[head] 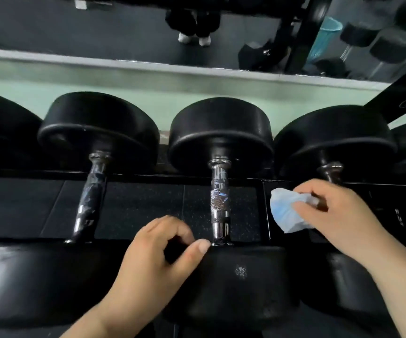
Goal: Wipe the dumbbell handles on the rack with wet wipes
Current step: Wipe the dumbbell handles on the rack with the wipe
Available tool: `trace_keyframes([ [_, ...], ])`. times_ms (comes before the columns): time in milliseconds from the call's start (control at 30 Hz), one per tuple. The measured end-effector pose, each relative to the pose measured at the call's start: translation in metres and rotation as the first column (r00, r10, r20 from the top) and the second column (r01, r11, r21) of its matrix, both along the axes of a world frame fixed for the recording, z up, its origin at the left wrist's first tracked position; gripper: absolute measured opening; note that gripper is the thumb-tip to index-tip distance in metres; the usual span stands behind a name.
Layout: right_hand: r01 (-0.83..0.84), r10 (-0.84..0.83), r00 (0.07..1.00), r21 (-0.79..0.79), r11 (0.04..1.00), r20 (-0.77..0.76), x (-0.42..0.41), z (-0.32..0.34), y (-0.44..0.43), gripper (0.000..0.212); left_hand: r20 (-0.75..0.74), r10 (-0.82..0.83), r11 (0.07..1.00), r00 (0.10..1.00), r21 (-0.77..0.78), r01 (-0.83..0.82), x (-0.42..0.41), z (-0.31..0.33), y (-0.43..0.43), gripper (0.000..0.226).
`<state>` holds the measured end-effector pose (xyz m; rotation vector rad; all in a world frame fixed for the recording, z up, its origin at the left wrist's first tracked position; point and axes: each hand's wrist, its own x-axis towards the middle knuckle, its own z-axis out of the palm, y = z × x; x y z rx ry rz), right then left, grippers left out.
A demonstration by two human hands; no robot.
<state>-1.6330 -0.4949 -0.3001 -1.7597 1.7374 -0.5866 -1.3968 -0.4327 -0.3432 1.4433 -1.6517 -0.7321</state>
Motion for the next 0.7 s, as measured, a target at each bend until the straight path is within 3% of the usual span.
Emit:
trace_keyframes([
  [100,-0.015,0.013,0.999,-0.042,0.999,-0.044,0.003,0.001,0.002,0.023,-0.137,0.02,0.994,0.99,-0.1,-0.033,-0.002,-0.013,-0.001,0.028],
  [333,0.063,-0.063,0.998,-0.009,0.998,-0.025,0.015,0.01,-0.004,0.028,-0.253,0.025,0.996,0.967,-0.082,-0.048,-0.003,-0.015,-0.003,0.019],
  [467,0.099,-0.11,0.992,-0.189,0.977,-0.054,0.036,0.009,-0.021,0.028,-0.264,0.029,0.993,0.964,-0.101,-0.058,-0.004,-0.018,-0.003,0.016],
  [567,-0.065,0.01,0.987,-0.345,0.936,-0.159,0.065,0.004,-0.033,0.013,-0.264,0.029,0.993,0.964,-0.099,-0.057,-0.004,-0.015,-0.003,0.014],
  [700,-0.357,0.209,0.882,-0.31,0.881,-0.422,0.089,-0.012,-0.049,0.017,-0.259,0.019,0.993,0.966,-0.104,-0.047,-0.004,-0.016,-0.004,0.015],
])
